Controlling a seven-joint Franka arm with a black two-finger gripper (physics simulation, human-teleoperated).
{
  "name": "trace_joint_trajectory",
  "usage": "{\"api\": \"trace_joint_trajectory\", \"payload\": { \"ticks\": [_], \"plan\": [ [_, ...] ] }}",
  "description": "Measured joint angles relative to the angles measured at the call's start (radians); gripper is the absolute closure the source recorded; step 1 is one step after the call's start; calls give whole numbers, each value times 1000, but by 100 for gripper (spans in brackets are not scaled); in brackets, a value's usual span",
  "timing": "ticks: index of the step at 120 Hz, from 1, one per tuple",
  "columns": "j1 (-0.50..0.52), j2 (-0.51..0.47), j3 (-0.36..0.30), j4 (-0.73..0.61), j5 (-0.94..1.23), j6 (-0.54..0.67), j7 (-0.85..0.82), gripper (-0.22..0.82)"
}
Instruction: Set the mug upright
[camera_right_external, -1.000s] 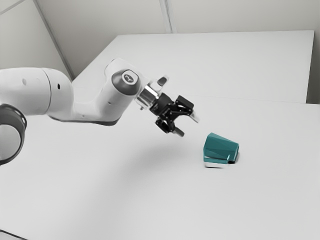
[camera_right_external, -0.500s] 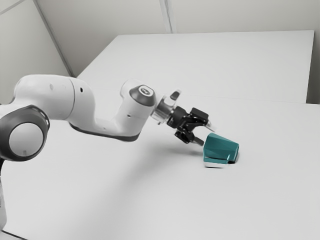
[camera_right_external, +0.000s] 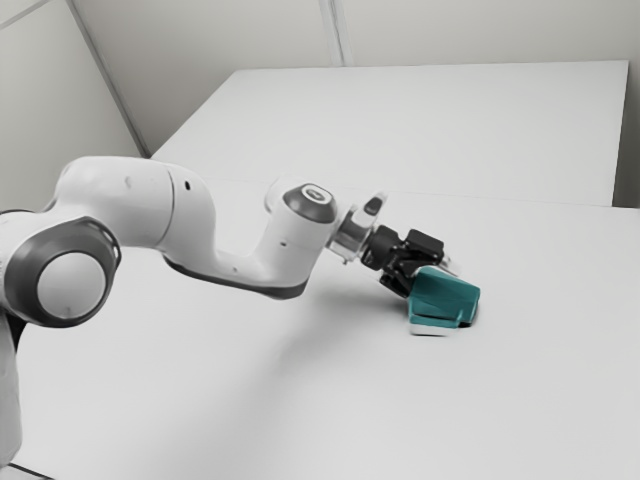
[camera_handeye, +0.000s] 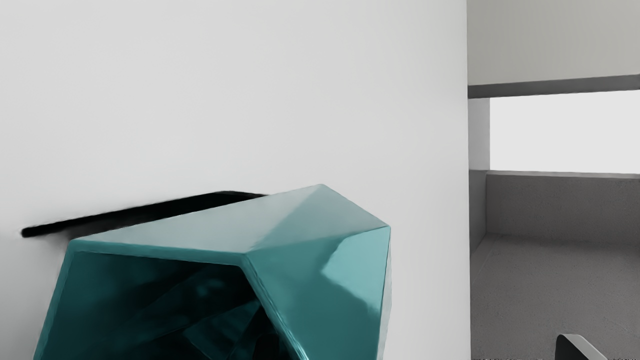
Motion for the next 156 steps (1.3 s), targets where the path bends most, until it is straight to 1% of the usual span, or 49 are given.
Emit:
{"api": "trace_joint_trajectory", "payload": {
  "ticks": [6,11,19,29,37,46,56,69,79,91,100,112,121,141,156],
  "plan": [
    [-3,4,0,3,-13,1,11,2],
    [-3,6,1,4,-20,2,19,8],
    [1,7,1,5,-27,2,32,21],
    [3,7,0,5,-32,2,48,41],
    [3,6,0,5,-35,2,60,53],
    [1,5,0,5,-37,3,72,62],
    [-1,2,0,5,-38,3,85,68],
    [-1,-5,0,5,-38,3,100,73],
    [-3,-19,0,5,-32,4,109,75],
    [-4,-79,2,-7,-6,6,110,76],
    [3,-130,3,-11,69,6,98,77],
    [12,-209,7,-16,234,2,57,77],
    [26,-263,10,-39,401,-11,10,77],
    [54,-350,13,-81,814,-61,-126,77],
    [76,-406,14,-136,1039,-83,-226,77]
  ]
}}
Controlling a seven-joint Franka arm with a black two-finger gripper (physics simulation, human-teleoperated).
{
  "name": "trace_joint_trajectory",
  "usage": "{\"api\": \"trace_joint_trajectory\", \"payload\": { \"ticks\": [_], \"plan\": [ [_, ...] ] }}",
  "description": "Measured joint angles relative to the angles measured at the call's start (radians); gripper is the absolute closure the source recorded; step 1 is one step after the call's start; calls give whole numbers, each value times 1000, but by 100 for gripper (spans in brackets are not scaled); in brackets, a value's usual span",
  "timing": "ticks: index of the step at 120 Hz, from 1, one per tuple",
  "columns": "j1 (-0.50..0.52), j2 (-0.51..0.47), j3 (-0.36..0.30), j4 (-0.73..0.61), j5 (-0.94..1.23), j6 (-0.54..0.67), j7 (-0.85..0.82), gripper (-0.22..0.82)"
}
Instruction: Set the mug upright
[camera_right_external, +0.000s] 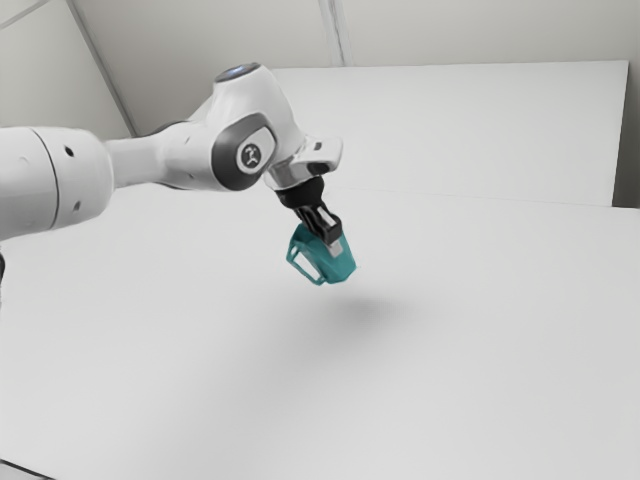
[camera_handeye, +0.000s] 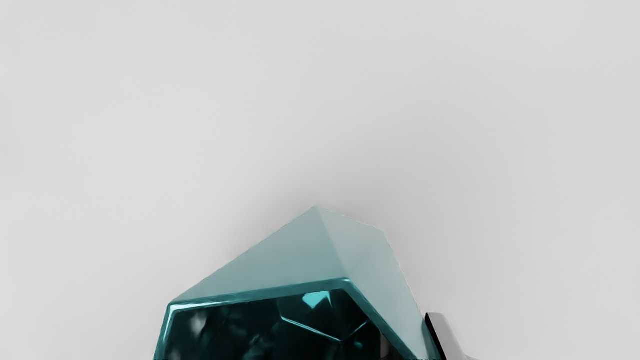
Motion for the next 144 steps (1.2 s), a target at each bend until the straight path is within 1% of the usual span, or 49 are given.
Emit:
{"api": "trace_joint_trajectory", "payload": {
  "ticks": [22,43,55,87,144],
  "plan": [
    [36,-49,0,-88,156,-6,-131,78],
    [34,-81,0,-184,216,42,-231,78],
    [42,-87,0,-215,238,70,-280,78],
    [82,-79,0,-239,282,107,-382,78],
    [95,-42,-1,-256,330,124,-487,78]
  ]
}}
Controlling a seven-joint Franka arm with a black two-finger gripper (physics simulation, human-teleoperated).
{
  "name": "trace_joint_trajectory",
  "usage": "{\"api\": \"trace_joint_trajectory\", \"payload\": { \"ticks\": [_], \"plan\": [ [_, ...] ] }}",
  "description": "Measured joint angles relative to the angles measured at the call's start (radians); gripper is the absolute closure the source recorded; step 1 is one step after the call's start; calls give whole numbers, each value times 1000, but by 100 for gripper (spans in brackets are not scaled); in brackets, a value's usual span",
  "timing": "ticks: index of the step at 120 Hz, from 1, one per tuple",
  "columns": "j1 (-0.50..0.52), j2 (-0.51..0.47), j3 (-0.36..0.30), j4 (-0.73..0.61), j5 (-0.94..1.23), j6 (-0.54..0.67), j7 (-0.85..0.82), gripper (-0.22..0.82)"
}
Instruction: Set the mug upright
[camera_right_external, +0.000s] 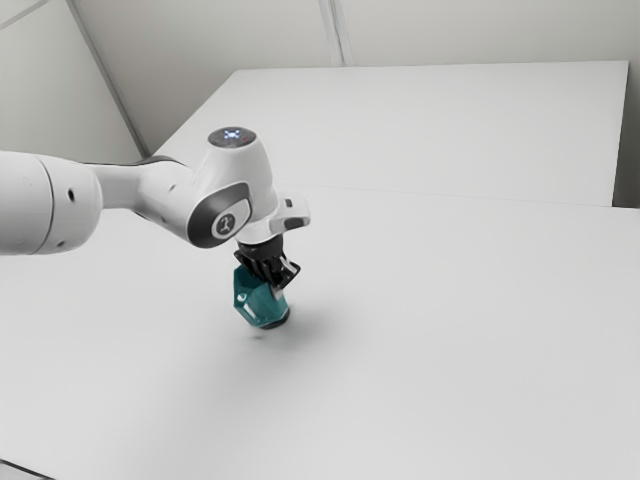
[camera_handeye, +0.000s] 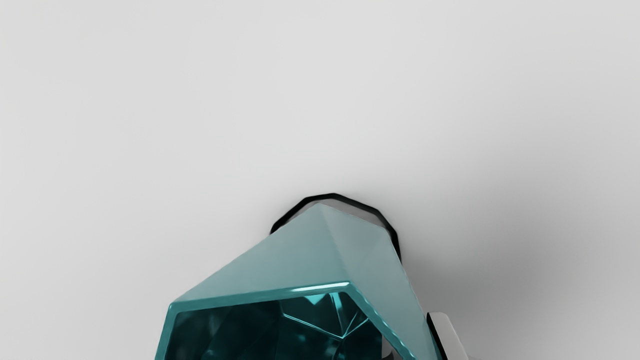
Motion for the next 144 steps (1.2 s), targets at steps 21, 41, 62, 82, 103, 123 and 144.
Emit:
{"api": "trace_joint_trajectory", "payload": {
  "ticks": [21,41,62,82,103,123,144],
  "plan": [
    [0,5,0,-11,2,1,-21,73],
    [-1,-7,0,-13,-5,0,-26,37],
    [0,-81,-7,-10,-8,-30,-30,16],
    [-8,-150,-3,44,-66,-116,-30,8],
    [8,-147,1,252,-142,-261,-32,3],
    [9,-132,27,451,-160,-440,-36,2],
    [1,-102,65,600,-162,-589,-39,1]
  ]
}}
